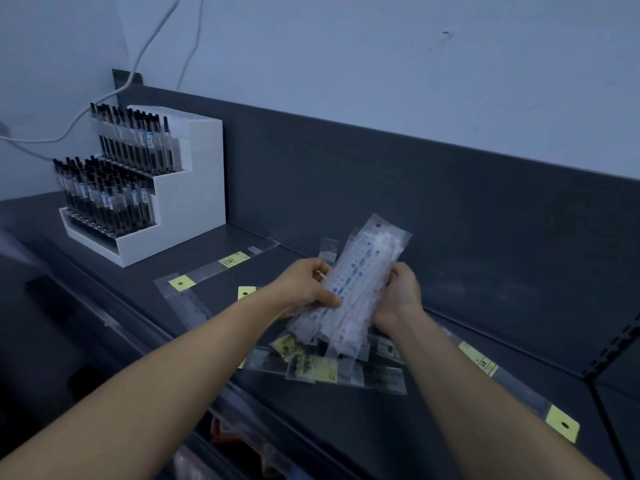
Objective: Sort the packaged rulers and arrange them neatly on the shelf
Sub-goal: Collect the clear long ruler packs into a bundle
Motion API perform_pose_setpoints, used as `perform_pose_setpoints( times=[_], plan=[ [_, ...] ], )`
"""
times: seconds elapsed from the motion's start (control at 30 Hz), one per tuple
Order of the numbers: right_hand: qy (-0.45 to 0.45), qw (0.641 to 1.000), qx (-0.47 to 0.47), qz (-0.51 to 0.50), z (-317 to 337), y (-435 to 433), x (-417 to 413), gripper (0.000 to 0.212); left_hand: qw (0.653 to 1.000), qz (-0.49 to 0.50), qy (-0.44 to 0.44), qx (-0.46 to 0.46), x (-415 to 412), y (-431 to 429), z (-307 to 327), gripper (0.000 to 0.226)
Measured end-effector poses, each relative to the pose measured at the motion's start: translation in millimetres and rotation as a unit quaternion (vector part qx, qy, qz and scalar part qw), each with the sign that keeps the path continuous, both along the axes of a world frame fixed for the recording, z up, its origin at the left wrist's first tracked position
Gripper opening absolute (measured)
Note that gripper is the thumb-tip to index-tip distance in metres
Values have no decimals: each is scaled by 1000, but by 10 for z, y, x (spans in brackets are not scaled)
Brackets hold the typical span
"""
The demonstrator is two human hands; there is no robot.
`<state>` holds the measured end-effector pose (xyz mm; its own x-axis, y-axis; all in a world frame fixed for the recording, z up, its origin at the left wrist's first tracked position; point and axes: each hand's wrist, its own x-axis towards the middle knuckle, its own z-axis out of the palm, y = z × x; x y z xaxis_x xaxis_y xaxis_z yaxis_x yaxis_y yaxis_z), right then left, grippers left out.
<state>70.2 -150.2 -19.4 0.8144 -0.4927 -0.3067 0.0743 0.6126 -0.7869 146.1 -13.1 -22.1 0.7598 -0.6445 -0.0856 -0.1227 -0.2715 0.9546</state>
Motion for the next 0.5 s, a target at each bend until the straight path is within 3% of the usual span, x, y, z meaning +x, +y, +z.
perform_pose_setpoints(
  times=[0.07, 0.2, 0.3, 0.4, 0.5],
  plan=[
    [-14, 999, -11, 40, -3, -1, -32, 55, 998, -4, -53, 34, -51, -31, 2, 38],
    [93, 979, -180, -3, -15, -27, -95, 35, 987, -35, -138, 73, -119, -108, -19, 47],
    [135, 972, -188, -36, -39, -167, -132, 38, 984, 18, -154, 86, 48, -74, -55, 35],
    [168, 966, -193, -33, -87, -288, -173, 37, 947, 50, -227, 223, 224, -8, -137, 30],
    [201, 956, -215, -13, -139, -353, -198, 14, 904, -16, -268, 332, 216, -49, -215, 35]
  ],
)
